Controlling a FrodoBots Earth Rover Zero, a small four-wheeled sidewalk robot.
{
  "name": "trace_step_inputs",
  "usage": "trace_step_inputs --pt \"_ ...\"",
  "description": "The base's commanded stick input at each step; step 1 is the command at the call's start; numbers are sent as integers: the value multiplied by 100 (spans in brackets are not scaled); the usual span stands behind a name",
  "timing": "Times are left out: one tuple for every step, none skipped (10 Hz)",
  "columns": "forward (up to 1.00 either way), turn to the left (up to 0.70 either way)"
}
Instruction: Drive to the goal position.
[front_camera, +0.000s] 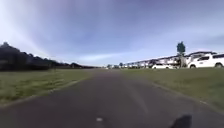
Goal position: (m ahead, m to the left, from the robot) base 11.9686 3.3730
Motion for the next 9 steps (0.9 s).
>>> trace_step_inputs --pt "100 0" --pt "100 0" --pt "100 0" --pt "100 0" --pt "100 0" --pt "100 11" --pt "100 27" --pt "100 27" --pt "100 27"
